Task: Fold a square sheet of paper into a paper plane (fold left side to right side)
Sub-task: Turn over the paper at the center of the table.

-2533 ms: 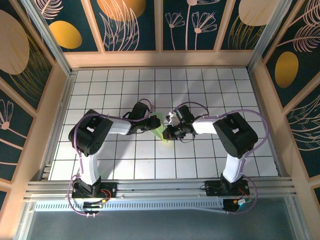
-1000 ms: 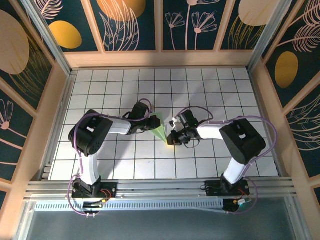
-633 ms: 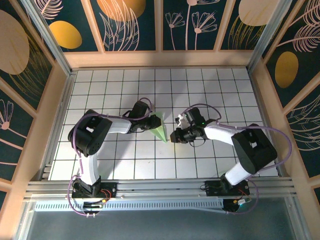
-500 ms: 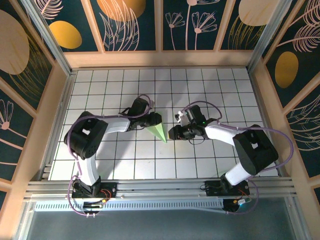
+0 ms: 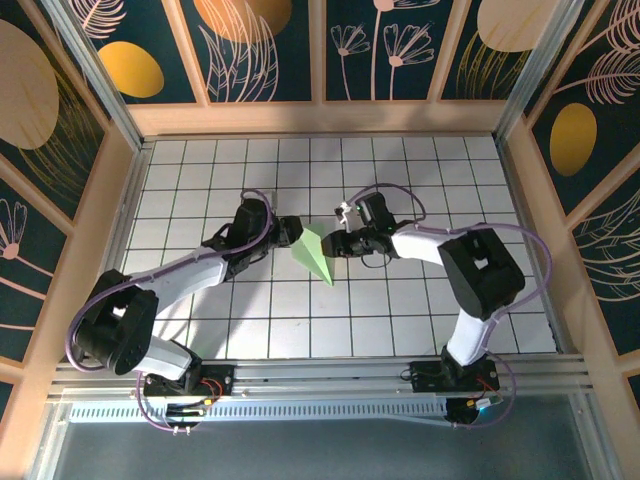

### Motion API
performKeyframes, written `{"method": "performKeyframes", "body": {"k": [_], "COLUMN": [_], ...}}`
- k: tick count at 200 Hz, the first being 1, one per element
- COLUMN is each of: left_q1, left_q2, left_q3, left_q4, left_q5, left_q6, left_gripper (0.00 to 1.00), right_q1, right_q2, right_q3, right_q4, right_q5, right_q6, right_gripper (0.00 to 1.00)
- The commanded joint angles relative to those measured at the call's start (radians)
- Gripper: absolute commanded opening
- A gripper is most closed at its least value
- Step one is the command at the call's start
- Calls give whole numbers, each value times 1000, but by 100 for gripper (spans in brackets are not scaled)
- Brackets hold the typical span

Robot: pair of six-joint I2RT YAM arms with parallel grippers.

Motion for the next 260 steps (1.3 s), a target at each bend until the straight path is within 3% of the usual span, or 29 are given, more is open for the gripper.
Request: {"method": "performKeyframes", "body": {"k": [1,42,79,107,149,194,221,260], "left_q1": [4,4,4,3,11,16,13,1], "left_q2": [-47,-84,-128,-188,-245,-158,-114,-72], "left_q3": [-36,-56,-69,-89,-95,-11,24,42], "left_q4": [-22,-31,-5,123,408,672,762,807], "left_q5": [-59,-97,-95,6,217,508,574,615], "left_q6": [-4,10,11,-22,-92,-208,-260,-286], "left_gripper": [52,55,58,63,78,72,68,63], "right_q1": [1,6,-2,-91,-219,-252,-243,-225], "right_q2": [44,102,45,-89,-298,-429,-460,-430], "right_q3": [37,59,16,-77,-170,-205,-247,-254], "right_q4": [37,61,129,308,547,747,945,1081], "right_q5": [-26,-77,-105,-191,-398,-569,-602,-614], "right_q6": [-30,-29,-7,76,205,371,514,616], "right_gripper": [41,26,0,0,0,0,0,0]}}
